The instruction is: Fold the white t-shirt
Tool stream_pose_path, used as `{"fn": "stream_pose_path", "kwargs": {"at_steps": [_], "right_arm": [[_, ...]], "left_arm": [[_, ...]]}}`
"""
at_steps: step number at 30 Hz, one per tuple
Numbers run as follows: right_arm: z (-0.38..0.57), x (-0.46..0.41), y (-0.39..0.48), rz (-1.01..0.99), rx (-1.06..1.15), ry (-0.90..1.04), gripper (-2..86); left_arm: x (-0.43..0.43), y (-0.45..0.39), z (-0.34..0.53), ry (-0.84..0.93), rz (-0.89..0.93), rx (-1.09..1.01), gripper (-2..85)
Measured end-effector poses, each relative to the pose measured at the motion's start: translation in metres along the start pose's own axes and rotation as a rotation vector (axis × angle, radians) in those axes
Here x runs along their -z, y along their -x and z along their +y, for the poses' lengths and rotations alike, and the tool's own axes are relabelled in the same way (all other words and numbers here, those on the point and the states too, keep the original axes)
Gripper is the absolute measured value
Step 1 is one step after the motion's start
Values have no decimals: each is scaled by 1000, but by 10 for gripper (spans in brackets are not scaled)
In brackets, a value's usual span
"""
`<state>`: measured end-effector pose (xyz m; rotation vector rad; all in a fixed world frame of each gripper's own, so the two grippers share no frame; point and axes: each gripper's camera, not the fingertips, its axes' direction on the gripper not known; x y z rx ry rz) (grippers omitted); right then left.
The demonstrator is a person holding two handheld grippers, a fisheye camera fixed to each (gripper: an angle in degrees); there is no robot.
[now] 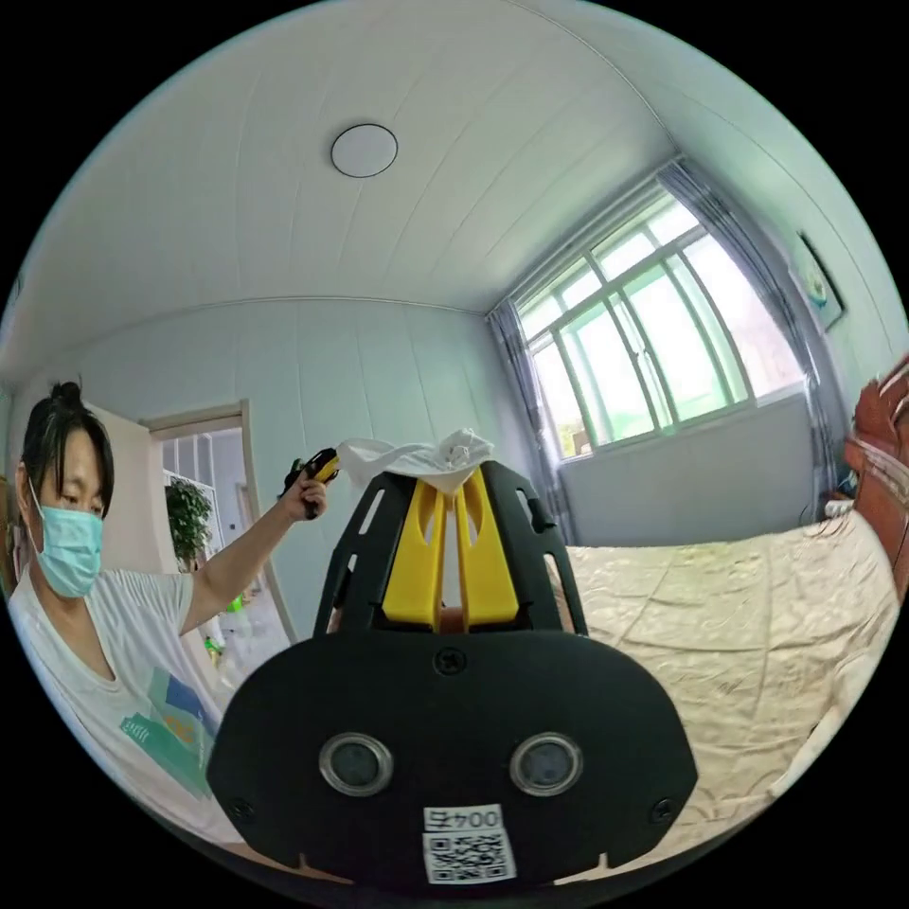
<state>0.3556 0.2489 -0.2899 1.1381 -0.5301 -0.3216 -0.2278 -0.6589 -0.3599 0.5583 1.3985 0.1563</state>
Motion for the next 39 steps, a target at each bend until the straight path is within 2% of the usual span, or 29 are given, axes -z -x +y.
{"fn": "stream_pose_path", "kwargs": {"at_steps": [5,20,28,31,35,39], "right_arm": [[-60,36,37,48,86,-21,-8],[-94,134,105,50,114,-37,-9],[-115,143,143,84,147,4,-9],[-111,112,120,148,92,102,-8],[-87,44,37,225,-101,293,-8],[-63,-16,-38,322,-216,396,-8]], "left_arm": [[25,-12,6,-2,40,-33,10],[69,-94,72,130,118,-167,9],[100,-112,112,121,142,-249,8],[89,-74,130,133,133,-197,9],[46,26,163,201,83,-17,10],[-19,140,195,312,37,127,10]]}}
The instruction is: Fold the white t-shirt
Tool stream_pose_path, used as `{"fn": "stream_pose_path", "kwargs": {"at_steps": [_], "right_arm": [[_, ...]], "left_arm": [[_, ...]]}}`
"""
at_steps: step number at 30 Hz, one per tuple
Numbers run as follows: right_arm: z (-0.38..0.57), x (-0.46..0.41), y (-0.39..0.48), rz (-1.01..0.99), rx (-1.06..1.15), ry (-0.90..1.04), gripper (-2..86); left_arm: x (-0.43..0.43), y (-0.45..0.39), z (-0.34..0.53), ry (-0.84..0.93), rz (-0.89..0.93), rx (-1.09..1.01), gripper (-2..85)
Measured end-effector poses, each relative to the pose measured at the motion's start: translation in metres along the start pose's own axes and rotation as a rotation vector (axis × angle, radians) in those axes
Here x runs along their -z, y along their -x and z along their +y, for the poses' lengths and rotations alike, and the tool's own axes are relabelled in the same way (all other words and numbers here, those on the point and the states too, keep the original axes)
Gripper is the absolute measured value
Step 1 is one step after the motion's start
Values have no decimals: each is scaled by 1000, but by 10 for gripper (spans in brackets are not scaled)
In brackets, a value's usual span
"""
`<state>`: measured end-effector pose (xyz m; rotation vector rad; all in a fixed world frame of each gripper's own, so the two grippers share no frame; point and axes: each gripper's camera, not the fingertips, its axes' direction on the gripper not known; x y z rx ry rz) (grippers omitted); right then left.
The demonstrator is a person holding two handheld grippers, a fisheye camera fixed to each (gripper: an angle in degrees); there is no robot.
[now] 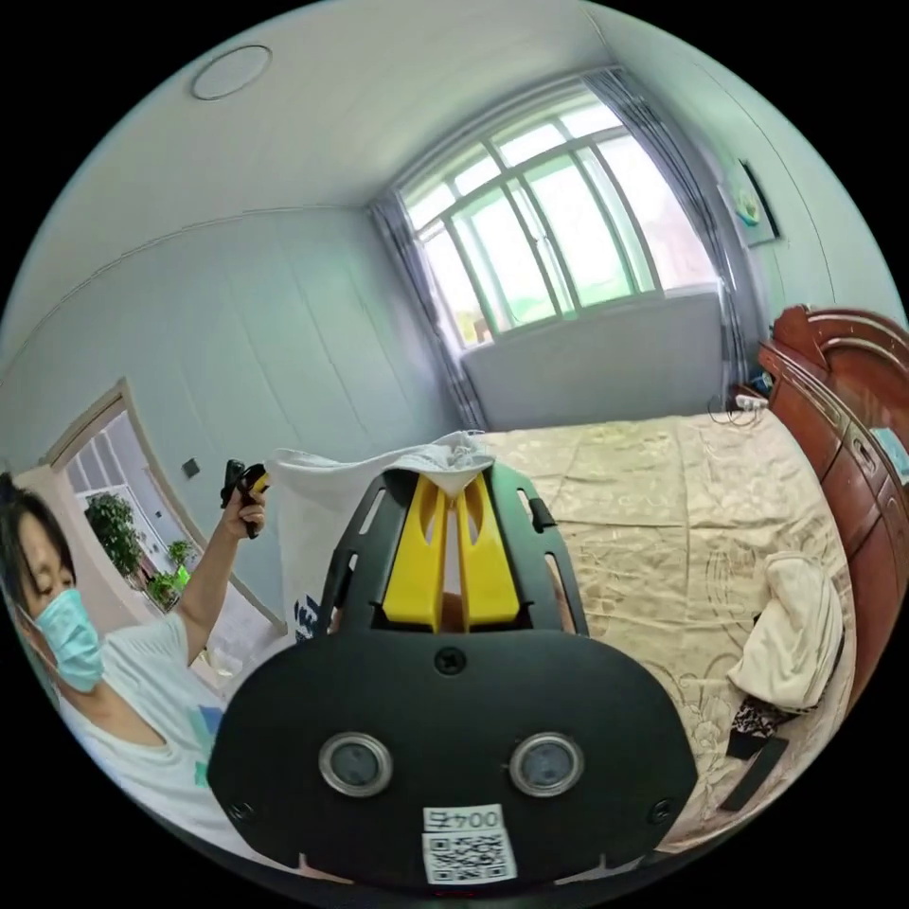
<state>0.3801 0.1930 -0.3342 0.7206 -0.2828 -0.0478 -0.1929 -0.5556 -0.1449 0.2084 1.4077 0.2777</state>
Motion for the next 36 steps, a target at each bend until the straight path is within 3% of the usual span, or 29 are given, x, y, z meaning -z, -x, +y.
{"fn": "stream_pose_path", "kwargs": {"at_steps": [5,9,13,19,30,36], "right_arm": [[-57,-66,-22,36,-45,-76,-8],[-102,-65,12,59,96,-206,-8],[-105,-54,43,28,254,-228,-8],[-4,-92,36,33,311,15,-7],[253,-218,-6,95,94,437,-7],[331,-247,4,118,24,599,-7]], "left_arm": [[-51,92,-27,-90,-95,83,10],[-50,68,-68,-307,-48,-67,9],[-29,37,-61,-337,-23,-249,9],[-12,87,80,-172,-50,-327,8],[-68,325,490,79,-101,131,8],[-92,352,586,305,-116,194,8]]}}
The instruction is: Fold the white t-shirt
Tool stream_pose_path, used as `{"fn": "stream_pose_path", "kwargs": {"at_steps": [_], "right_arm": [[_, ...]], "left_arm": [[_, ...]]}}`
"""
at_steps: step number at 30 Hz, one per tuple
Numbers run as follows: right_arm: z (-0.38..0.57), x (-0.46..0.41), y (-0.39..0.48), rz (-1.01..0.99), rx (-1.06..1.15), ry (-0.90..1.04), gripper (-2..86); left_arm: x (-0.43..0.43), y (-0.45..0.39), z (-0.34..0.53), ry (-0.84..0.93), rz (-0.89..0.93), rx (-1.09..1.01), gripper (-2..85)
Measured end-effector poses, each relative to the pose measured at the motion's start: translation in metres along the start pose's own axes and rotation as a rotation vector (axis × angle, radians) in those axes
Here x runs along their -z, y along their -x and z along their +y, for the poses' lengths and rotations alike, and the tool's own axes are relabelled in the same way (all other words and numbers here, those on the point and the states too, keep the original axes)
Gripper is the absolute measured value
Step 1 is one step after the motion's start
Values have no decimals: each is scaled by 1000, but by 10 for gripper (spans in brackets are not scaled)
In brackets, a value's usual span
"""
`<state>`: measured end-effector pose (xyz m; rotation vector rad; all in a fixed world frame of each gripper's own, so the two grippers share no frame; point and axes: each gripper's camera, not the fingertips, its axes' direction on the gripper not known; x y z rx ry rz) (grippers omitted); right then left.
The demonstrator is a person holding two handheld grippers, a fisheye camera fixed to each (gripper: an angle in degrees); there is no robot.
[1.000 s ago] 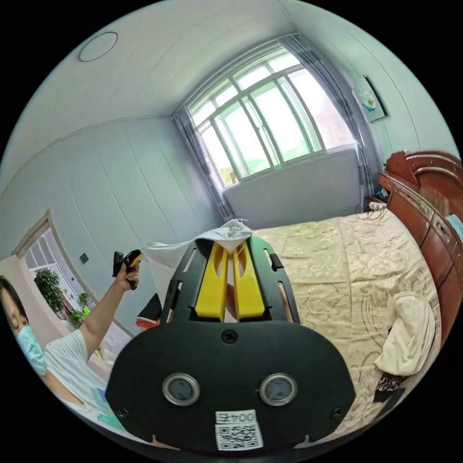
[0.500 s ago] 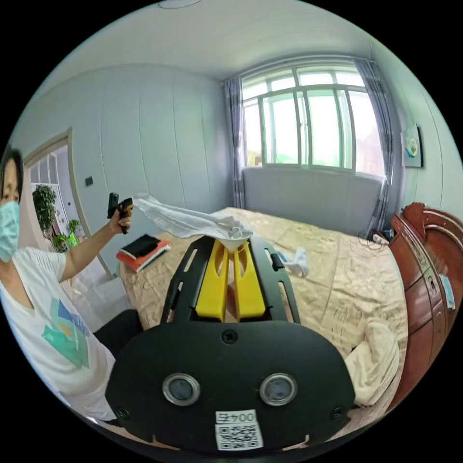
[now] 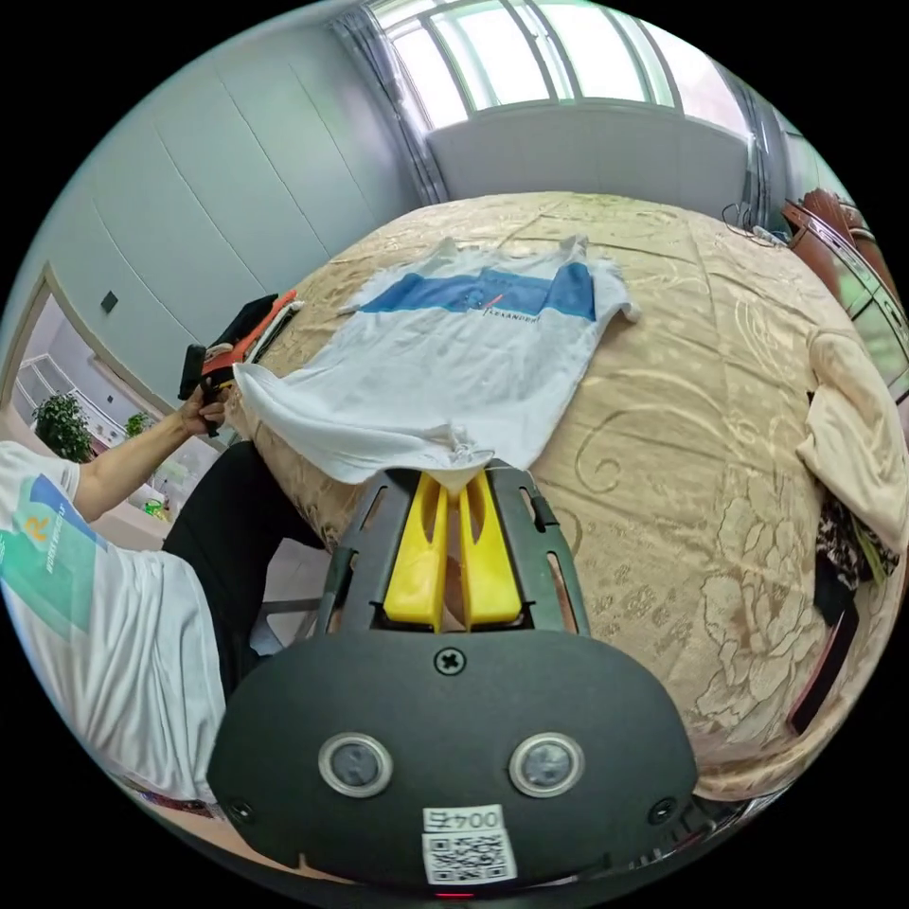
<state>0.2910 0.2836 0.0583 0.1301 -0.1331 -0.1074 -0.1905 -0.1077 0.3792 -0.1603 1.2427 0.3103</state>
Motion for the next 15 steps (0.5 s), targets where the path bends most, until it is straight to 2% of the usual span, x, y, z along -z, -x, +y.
{"fn": "stream_pose_path", "kwargs": {"at_steps": [9,15], "right_arm": [[31,3,40,-24,-35,-42,-6],[44,-38,59,-24,-80,94,-3]], "left_arm": [[-2,2,66,26,10,-56,11],[-25,25,105,114,-8,1,21]]}}
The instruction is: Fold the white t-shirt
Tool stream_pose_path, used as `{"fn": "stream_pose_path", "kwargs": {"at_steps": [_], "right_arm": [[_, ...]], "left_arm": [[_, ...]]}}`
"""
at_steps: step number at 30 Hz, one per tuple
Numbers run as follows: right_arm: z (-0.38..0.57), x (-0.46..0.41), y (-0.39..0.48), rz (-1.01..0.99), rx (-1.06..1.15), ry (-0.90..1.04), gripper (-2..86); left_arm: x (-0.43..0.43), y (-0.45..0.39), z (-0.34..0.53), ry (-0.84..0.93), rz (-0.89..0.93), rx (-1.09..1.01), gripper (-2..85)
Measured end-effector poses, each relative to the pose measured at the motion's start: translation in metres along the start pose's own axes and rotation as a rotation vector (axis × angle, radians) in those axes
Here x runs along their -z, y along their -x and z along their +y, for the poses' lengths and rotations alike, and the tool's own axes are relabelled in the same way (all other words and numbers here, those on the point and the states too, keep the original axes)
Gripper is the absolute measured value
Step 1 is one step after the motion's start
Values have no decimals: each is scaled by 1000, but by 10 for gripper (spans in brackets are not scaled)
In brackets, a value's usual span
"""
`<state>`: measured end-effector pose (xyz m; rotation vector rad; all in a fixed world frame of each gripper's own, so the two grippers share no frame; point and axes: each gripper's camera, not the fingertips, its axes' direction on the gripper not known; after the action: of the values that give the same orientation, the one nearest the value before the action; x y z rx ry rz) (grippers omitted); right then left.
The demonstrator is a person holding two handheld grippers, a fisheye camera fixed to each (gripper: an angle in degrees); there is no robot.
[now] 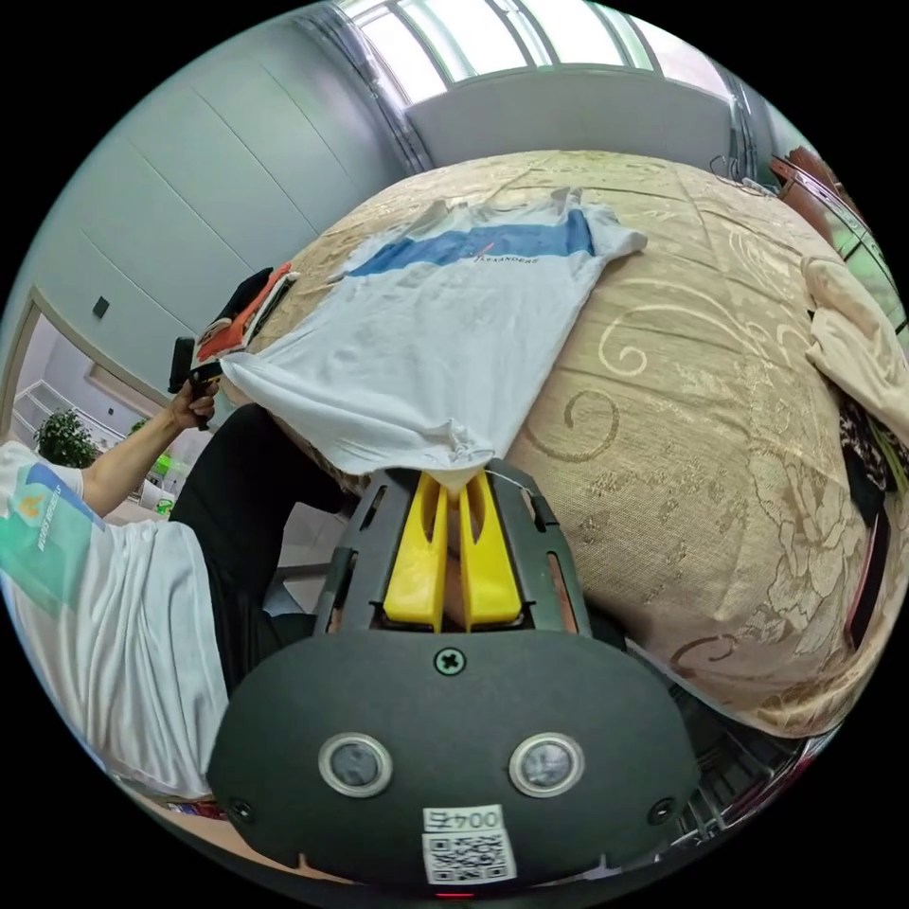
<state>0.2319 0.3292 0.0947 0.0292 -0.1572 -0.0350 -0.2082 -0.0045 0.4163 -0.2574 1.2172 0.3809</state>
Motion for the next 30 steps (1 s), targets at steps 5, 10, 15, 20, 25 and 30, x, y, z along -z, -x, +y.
{"fn": "stream_pose_path", "kwargs": {"at_steps": [5,10,15,20,25,30], "right_arm": [[-7,-17,11,-10,-85,66,31],[-4,-22,18,-19,-119,126,78],[13,-15,31,86,-118,188,91],[32,25,43,65,-227,-22,74],[37,15,52,-60,-350,-182,60],[15,-40,67,-111,-415,-74,51]], "left_arm": [[-3,4,16,16,-15,7,63],[9,0,38,15,-36,-5,90],[20,-24,45,-38,-59,-56,92],[-28,-49,19,-23,-24,-103,88],[-120,-39,-3,-16,0,-39,78],[-260,-31,13,268,22,46,61]]}}
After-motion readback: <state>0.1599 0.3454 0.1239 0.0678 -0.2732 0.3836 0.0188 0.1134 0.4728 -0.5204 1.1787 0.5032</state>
